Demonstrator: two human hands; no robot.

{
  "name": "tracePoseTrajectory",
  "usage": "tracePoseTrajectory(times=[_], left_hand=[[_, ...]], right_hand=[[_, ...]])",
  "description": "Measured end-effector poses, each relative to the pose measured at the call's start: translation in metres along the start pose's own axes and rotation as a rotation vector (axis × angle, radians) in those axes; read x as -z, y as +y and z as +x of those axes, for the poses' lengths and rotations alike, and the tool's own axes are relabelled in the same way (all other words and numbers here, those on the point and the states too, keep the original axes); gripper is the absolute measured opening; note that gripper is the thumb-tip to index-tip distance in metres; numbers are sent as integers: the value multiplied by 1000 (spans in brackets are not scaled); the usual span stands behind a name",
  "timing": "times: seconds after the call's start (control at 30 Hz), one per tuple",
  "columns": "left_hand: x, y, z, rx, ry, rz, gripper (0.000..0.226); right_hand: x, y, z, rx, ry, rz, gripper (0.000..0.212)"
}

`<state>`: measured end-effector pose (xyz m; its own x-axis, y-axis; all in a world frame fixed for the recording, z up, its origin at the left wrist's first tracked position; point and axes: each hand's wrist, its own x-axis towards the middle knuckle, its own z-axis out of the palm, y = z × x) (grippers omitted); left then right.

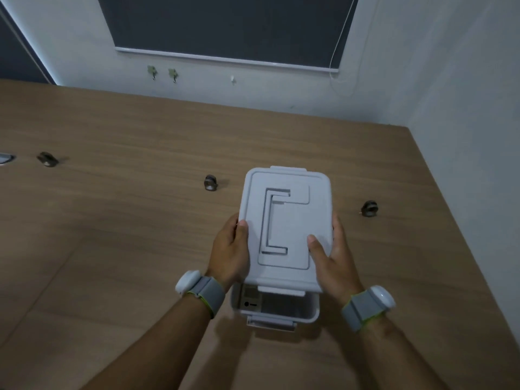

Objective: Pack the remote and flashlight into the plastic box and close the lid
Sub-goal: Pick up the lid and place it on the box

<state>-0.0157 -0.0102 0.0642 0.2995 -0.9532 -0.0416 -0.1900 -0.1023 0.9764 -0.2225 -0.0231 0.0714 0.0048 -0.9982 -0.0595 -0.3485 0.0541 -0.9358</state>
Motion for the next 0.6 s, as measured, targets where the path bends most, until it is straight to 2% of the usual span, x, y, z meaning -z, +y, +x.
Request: tracePoseTrajectory(times=[0.3, 0.47, 0.6], left_hand=[[-1, -40, -24, 113, 33, 166, 36], [-5, -64, -27, 247, 26, 180, 46], [-8, -69, -28, 255, 15, 175, 45]], right_hand=[[-23, 40, -23, -129, -43, -68, 84], [-29, 54, -25, -186, -52, -119, 86], [-30, 60, -25, -192, -55, -135, 88]])
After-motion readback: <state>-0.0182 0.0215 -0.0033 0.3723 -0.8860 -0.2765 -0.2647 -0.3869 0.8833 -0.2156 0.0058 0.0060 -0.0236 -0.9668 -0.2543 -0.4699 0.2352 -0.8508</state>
